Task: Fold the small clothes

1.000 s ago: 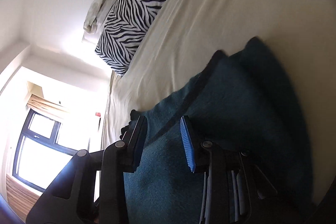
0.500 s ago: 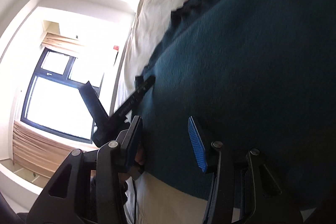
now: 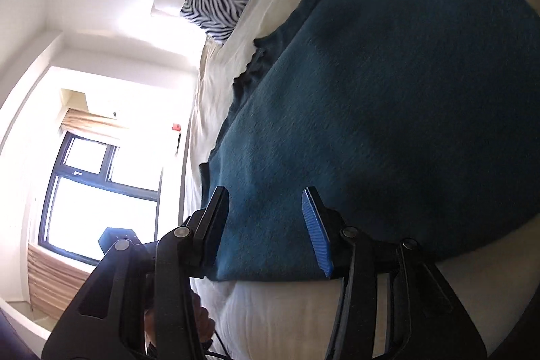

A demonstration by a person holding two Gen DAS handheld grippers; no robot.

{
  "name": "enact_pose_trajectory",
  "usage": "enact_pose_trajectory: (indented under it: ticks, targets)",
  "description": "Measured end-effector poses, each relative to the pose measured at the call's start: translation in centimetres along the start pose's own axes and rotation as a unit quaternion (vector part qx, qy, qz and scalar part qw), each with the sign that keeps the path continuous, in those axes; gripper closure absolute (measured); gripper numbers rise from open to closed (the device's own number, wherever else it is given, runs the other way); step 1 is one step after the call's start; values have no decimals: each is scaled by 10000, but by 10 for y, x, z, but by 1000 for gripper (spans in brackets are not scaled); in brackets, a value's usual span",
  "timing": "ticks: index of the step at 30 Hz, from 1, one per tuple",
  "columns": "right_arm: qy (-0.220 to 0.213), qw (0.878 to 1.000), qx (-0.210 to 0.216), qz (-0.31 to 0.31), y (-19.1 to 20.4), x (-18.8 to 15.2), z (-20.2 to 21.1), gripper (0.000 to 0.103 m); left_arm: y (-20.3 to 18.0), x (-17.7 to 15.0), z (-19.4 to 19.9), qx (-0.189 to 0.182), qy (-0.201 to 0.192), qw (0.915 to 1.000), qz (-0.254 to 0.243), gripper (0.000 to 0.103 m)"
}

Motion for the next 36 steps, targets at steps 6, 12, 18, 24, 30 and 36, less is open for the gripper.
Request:
enact_pose_trajectory:
  ticks: [6, 12, 18, 24, 30, 36]
  targets:
    - [465, 9988, -87, -126, -7, -29, -28, 60, 18, -15, -13, -79, 165, 9994, 310, 39]
    - [-310, 9988, -185, -319, -44, -6, 32, 64, 43, -25, 14, -200, 132, 9986, 471, 40]
    - [-1066, 9899, -826, -430, -64, 14, 106, 61, 77, -30, 88, 33, -584, 9939, 930, 33]
    - [-1067, 9925, -601, 5, -19, 24, 108, 50, 117, -13, 100, 185, -802, 9861, 1443, 26]
    - [-307, 9984, -237, 421, 42, 21, 35, 50, 142, -12, 59, -355, -92, 9762, 2136, 42]
    - [345, 9979, -62, 547, 71, 11, -34, 50, 141, -6, 42, -785, 218, 9655, 2472, 43]
Point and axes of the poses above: each gripper's, at about its wrist camera, not at the fingertips, and z roughly against the way its jaws point, y to its left, x to its top, the point moved 6 cm from there along -z, roughly the way its jaws point, and after that the axes turned 3 degrees about z, right-handed, at the moved point
